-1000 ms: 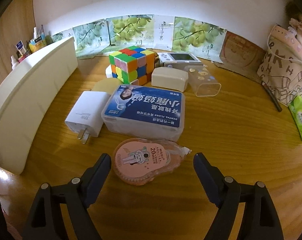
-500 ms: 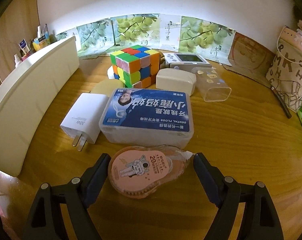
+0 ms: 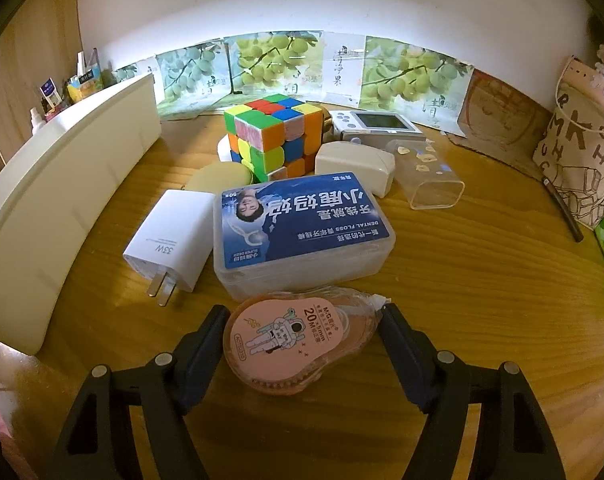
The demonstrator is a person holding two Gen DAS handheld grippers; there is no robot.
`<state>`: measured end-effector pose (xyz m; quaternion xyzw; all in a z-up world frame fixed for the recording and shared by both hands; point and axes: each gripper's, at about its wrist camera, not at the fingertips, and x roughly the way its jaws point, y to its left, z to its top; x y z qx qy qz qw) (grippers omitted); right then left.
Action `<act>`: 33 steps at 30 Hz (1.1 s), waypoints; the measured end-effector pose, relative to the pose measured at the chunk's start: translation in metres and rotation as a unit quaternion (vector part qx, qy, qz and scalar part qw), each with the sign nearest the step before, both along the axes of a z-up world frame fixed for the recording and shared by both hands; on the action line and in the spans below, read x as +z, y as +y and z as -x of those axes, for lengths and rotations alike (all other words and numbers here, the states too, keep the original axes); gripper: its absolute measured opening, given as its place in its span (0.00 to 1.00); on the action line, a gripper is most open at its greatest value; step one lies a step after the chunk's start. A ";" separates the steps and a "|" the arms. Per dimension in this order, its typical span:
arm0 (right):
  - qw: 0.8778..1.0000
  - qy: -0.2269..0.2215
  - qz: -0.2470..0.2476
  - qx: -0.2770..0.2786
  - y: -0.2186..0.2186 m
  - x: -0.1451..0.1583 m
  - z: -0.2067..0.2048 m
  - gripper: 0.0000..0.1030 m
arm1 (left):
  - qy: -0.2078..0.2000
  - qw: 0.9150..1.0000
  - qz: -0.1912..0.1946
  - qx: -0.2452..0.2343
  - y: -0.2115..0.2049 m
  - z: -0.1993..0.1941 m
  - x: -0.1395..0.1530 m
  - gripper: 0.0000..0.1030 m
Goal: Organize rigid objects
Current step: 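Grasp the pink correction-tape roller with the right tool and lift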
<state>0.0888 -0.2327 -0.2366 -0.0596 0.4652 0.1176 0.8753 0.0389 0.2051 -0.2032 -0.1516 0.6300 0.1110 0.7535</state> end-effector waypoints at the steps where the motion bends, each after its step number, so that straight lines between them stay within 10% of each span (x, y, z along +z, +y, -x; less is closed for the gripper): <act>1: 1.000 -0.001 0.002 -0.002 0.000 0.000 0.001 0.74 | 0.000 1.000 0.000 -0.001 0.000 0.000 0.000 0.07; 33: 0.995 -0.080 -0.059 0.029 0.078 0.087 0.047 0.74 | 0.010 0.996 0.025 -0.085 -0.002 0.015 -0.003 0.03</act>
